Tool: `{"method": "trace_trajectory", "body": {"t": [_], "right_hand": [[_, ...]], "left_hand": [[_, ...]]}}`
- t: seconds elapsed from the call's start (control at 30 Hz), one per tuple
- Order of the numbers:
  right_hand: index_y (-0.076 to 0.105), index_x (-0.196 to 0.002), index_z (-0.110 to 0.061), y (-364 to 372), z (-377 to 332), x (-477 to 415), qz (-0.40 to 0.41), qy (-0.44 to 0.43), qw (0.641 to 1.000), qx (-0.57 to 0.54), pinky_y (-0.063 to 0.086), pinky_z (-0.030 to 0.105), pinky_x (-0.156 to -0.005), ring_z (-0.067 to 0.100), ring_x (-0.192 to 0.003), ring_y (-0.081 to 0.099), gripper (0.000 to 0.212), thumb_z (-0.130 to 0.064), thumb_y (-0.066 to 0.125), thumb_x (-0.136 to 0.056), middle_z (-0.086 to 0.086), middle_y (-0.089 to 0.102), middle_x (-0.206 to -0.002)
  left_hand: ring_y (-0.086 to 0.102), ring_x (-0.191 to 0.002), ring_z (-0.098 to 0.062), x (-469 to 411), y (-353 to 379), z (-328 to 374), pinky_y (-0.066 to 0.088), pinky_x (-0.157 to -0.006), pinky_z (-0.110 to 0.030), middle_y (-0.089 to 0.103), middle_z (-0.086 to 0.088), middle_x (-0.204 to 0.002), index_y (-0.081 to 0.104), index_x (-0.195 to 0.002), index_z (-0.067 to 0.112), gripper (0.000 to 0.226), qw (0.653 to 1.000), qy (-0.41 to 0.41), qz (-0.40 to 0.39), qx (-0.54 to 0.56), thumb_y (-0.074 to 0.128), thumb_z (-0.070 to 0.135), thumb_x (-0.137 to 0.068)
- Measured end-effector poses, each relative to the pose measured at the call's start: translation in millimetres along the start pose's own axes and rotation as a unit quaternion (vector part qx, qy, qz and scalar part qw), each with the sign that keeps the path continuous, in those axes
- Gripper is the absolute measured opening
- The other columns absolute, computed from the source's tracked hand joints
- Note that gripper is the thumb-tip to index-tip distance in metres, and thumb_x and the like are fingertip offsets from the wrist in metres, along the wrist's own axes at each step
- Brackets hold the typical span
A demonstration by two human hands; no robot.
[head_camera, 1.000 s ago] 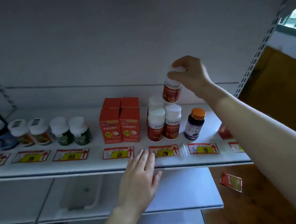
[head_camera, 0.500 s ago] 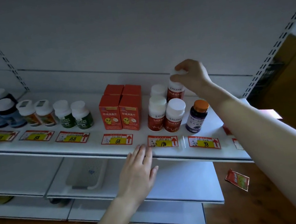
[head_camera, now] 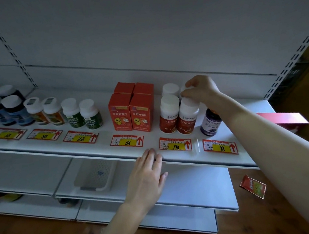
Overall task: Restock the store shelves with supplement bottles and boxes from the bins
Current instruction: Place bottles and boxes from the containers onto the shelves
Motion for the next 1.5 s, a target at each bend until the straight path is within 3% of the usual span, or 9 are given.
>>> {"method": "trace_trajectory", "body": {"t": [0.43,0.53,0.63,0.73,0.97,1.1,1.3,1.37,1.5], "right_hand": [[0.059,-0.120,-0.015,1.6,-8.8,10.1,0.008,-0.029,0.998,0.048,0.045,0.028,-0.084,0.023,-0.110,0.055,0.032,-0.020,0.054,-0.089,0.006,0.060,-0.123],[0.057,-0.123,-0.015,0.6,-18.0,15.3,0.032,-0.054,0.997,0.051,0.045,0.026,-0.077,0.023,-0.104,0.058,0.034,-0.022,0.051,-0.090,0.005,0.059,-0.124],[0.060,-0.118,-0.013,3.0,-44.0,23.5,0.056,-0.116,0.991,0.030,0.040,0.023,-0.076,0.021,-0.102,0.059,0.030,-0.022,0.050,-0.092,0.003,0.060,-0.123],[0.063,-0.111,-0.011,22.3,-83.3,33.9,0.042,-0.191,0.981,0.007,0.041,0.023,-0.083,0.018,-0.109,0.057,0.025,-0.021,0.049,-0.092,0.003,0.063,-0.118],[0.064,-0.105,-0.007,126.4,-192.0,76.6,-0.042,-0.317,0.947,0.004,0.031,0.016,-0.077,0.020,-0.109,0.055,0.024,-0.020,0.049,-0.094,0.005,0.063,-0.115],[0.066,-0.101,-0.007,204.4,-261.2,116.8,-0.094,-0.370,0.924,-0.021,0.034,0.021,-0.074,0.021,-0.102,0.057,0.022,-0.021,0.051,-0.092,0.008,0.066,-0.109],[0.067,-0.100,-0.004,324.2,-365.9,190.0,-0.159,-0.420,0.892,-0.044,0.038,0.023,-0.080,0.022,-0.103,0.058,0.021,-0.018,0.054,-0.090,0.011,0.066,-0.106],[0.069,-0.099,-0.004,362.7,-395.4,213.1,-0.167,-0.431,0.885,-0.058,0.043,0.031,-0.088,0.025,-0.104,0.059,0.020,-0.016,0.057,-0.088,0.013,0.068,-0.105],[0.068,-0.101,-0.007,434.3,-444.9,254.3,-0.204,-0.455,0.866,-0.044,0.039,0.029,-0.088,0.023,-0.107,0.057,0.021,-0.020,0.056,-0.089,0.010,0.067,-0.109]], "left_hand": [[0.064,-0.105,-0.023,-0.9,-3.0,0.4,0.051,-0.085,-0.034,0.068,-0.007,-0.108,0.070,-0.103,0.009,0.052,1.000,0.010,-0.002,-0.006,0.082,0.038,-0.061],[0.063,-0.106,-0.024,-2.4,-9.7,-1.3,0.050,-0.087,-0.035,0.067,-0.009,-0.110,0.069,-0.106,0.009,0.051,1.000,0.002,0.011,0.005,0.081,0.036,-0.065],[0.062,-0.108,-0.027,-4.5,-25.8,-9.9,0.049,-0.088,-0.038,0.066,-0.012,-0.113,0.068,-0.109,0.006,0.041,0.999,-0.002,0.044,0.003,0.061,0.036,-0.081],[0.061,-0.109,-0.028,-3.3,-50.5,-30.7,0.049,-0.089,-0.042,0.065,-0.013,-0.115,0.066,-0.111,0.004,0.051,0.999,-0.022,0.041,0.002,0.038,0.038,-0.085],[0.062,-0.107,-0.029,46.8,-97.9,-123.0,0.049,-0.089,-0.045,0.066,-0.015,-0.112,0.065,-0.110,0.003,0.042,0.991,-0.111,0.064,-0.033,0.061,0.034,-0.082],[0.062,-0.108,-0.028,102.1,-126.0,-190.9,0.047,-0.091,-0.046,0.066,-0.013,-0.111,0.067,-0.107,0.004,0.050,0.981,-0.174,0.070,-0.057,0.039,0.038,-0.084],[0.063,-0.106,-0.026,203.2,-166.7,-308.7,0.050,-0.089,-0.044,0.068,-0.011,-0.109,0.068,-0.106,0.006,0.049,0.960,-0.252,0.071,-0.096,0.039,0.039,-0.084],[0.063,-0.106,-0.024,235.9,-181.1,-344.1,0.047,-0.092,-0.041,0.068,-0.009,-0.110,0.069,-0.107,0.009,0.051,0.951,-0.282,0.062,-0.111,0.037,0.041,-0.084],[0.064,-0.106,-0.024,295.6,-207.0,-402.1,0.042,-0.094,-0.039,0.068,-0.008,-0.110,0.069,-0.108,0.011,0.047,0.931,-0.333,0.070,-0.132,0.041,0.041,-0.086]]}}
Point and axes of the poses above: each hand's wrist, its own x-axis away from the middle knuckle, its own y-axis out of the palm, z = x × y, the point moved 4 cm from there along -x, towards the middle knuckle
